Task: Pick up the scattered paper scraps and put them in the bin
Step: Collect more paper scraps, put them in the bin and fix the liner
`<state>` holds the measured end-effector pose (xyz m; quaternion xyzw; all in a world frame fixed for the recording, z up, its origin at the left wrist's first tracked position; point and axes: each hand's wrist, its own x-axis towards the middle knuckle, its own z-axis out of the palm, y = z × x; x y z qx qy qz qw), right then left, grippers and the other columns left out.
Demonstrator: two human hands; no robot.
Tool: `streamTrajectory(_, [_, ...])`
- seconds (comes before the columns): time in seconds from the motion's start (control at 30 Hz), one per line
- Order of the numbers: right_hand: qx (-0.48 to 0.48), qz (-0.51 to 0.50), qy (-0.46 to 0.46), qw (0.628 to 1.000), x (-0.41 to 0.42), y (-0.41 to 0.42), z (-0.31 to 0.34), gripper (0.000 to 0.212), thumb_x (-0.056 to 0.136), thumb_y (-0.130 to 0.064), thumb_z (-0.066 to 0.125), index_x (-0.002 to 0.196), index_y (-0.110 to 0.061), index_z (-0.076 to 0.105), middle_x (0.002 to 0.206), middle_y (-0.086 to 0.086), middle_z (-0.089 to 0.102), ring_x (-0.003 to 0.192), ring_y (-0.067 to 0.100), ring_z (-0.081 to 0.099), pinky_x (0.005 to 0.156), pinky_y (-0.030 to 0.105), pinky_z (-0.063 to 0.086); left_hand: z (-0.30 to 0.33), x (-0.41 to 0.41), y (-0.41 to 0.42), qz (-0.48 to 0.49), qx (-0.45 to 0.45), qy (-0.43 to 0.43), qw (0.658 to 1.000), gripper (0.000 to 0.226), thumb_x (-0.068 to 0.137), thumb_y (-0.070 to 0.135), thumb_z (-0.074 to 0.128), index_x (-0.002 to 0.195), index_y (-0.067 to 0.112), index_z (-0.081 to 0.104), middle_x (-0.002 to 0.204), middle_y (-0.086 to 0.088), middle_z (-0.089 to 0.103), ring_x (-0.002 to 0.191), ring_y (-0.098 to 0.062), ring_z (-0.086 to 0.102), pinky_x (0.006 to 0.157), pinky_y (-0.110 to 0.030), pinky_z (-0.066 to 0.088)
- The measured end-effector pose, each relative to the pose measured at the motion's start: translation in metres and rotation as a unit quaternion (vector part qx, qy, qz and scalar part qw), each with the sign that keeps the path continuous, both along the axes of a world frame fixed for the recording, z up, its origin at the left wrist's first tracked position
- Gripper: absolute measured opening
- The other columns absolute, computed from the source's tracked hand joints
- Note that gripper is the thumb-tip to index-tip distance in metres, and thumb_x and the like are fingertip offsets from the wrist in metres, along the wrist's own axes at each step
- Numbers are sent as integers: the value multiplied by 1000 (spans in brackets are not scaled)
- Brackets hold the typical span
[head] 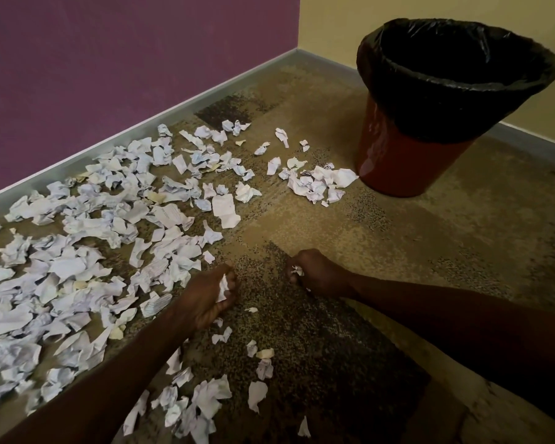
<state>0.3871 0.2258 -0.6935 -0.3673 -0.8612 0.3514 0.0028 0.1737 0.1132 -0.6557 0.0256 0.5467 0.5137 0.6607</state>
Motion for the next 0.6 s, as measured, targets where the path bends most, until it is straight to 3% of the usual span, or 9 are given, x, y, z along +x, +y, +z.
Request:
streamTrajectory(0.07, [-19, -28, 26, 999, 1, 4, 0, 19, 77, 10, 55, 73, -4, 68, 72, 2, 67, 67, 8, 60, 58, 9, 38, -3, -2, 0, -66, -9, 145, 987, 27, 100, 29, 48, 77, 15, 49, 59, 0, 45, 42, -9, 41, 37, -18, 31])
streamTrajectory(0.1, [-23, -34, 38, 998, 3, 5, 0, 16, 80, 5, 61, 72, -6, 69, 69, -2, 66, 64, -1, 59, 60, 6, 37, -7, -5, 0, -129, 1, 238, 963, 33, 101, 36, 46, 75, 15, 49, 63, -1, 45, 47, -12, 42, 42, -21, 33])
streamTrajectory(0.13, [-28, -41, 49, 998, 7, 6, -1, 13, 82, 0, 65, 73, -8, 70, 68, -6, 64, 62, -7, 57, 62, 5, 37, -11, -8, 0, -204, 21, 344, 916, 38, 100, 42, 44, 75, 15, 51, 67, -1, 48, 54, -15, 45, 50, -25, 37])
streamTrajectory(0.2, [-31, -60, 64, 996, 14, 7, -2, 7, 82, -7, 72, 76, -8, 72, 71, -7, 65, 65, -8, 57, 65, 8, 39, -16, -11, -1, -331, 77, 522, 783, 38, 96, 48, 49, 76, 17, 57, 76, 1, 58, 70, -17, 55, 66, -30, 41])
streamTrajectory(0.23, [-29, -68, 65, 995, 17, 8, -2, 6, 82, -10, 73, 77, -8, 72, 73, -7, 65, 68, -3, 58, 66, 9, 39, -18, -11, -2, -364, 93, 555, 742, 33, 91, 49, 57, 77, 19, 59, 79, 3, 62, 74, -14, 59, 67, -27, 42])
streamTrajectory(0.3, [-28, -76, 57, 995, 23, 9, -1, 5, 82, -12, 74, 77, -9, 72, 74, -6, 65, 71, 2, 59, 65, 8, 39, -21, -9, -3, -416, 115, 564, 704, 27, 80, 43, 75, 76, 21, 60, 80, 5, 67, 74, -8, 61, 63, -22, 42])
streamTrajectory(0.4, [-38, -91, 54, 994, 29, 8, 1, 10, 82, -12, 74, 74, -18, 70, 73, -6, 65, 68, -4, 57, 64, 7, 38, -32, -6, -3, -488, 132, 595, 624, 28, 74, 34, 82, 73, 30, 54, 76, 13, 62, 71, 0, 57, 61, -18, 39])
streamTrajectory(0.47, [-45, -95, 63, 993, 31, 8, 3, 18, 82, -12, 74, 70, -23, 67, 71, -8, 65, 68, -7, 57, 66, 10, 40, -36, -5, -2, -490, 146, 615, 601, 27, 77, 29, 79, 71, 32, 53, 71, 15, 61, 66, 4, 55, 63, -21, 41])
streamTrajectory(0.6, [-57, -112, 73, 989, 32, 9, 9, 8, 81, -16, 76, 75, -17, 71, 74, -7, 67, 69, -4, 59, 69, 16, 44, -35, -1, -1, -501, 153, 626, 578, 23, 89, 21, 65, 69, 29, 56, 77, 8, 69, 65, 6, 57, 67, -21, 46])
